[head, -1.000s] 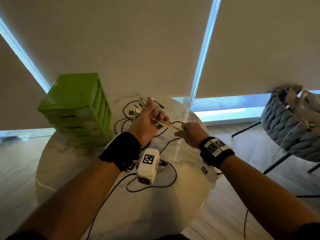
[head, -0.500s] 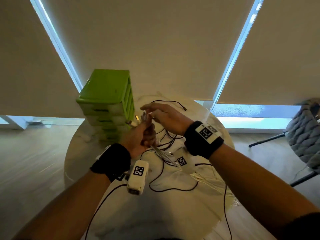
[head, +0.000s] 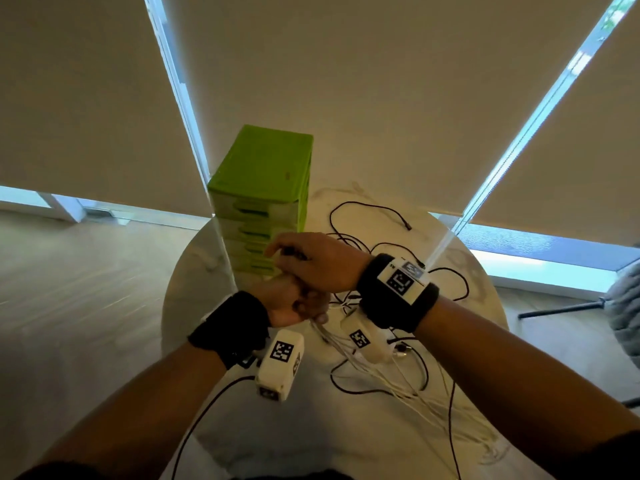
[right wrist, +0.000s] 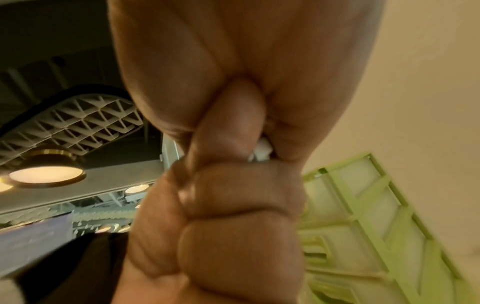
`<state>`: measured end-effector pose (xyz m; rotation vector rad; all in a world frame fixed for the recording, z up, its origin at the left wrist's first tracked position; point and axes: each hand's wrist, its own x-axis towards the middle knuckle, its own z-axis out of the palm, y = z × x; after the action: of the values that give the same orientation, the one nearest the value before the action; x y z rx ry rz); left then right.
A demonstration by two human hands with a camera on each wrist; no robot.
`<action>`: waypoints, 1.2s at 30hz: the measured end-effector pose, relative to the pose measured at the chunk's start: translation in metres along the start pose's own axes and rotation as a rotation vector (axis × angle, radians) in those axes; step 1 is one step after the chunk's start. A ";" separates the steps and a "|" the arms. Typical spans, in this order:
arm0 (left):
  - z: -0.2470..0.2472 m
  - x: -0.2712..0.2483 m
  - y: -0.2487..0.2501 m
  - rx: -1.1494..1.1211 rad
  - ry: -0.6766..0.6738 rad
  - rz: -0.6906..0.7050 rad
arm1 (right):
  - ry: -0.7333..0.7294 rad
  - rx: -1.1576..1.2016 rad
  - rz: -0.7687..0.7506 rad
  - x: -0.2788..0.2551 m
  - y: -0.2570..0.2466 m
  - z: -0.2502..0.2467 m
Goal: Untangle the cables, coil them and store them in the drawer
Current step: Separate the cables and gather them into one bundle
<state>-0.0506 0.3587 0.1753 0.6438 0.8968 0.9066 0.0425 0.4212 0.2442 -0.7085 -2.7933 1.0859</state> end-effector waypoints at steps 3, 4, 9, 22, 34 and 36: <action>-0.018 0.000 0.000 0.088 0.026 -0.068 | 0.057 0.178 0.117 -0.008 0.015 0.006; -0.025 -0.001 -0.001 0.128 0.023 -0.094 | 0.100 0.256 0.177 -0.010 0.028 0.011; -0.057 -0.001 -0.010 0.109 0.054 -0.200 | -0.299 0.151 0.588 -0.034 0.101 0.060; -0.078 -0.002 -0.031 -0.008 0.257 -0.142 | -0.488 0.108 0.953 -0.069 0.140 0.091; -0.060 0.008 -0.034 -0.047 0.363 0.007 | 0.299 0.415 0.429 -0.053 0.094 0.074; -0.051 0.009 -0.030 -0.041 0.355 0.033 | 0.225 0.407 0.375 -0.051 0.084 0.076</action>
<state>-0.0805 0.3577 0.1238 0.4697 1.1827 1.0859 0.1046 0.4059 0.1373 -1.2334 -2.2027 1.4654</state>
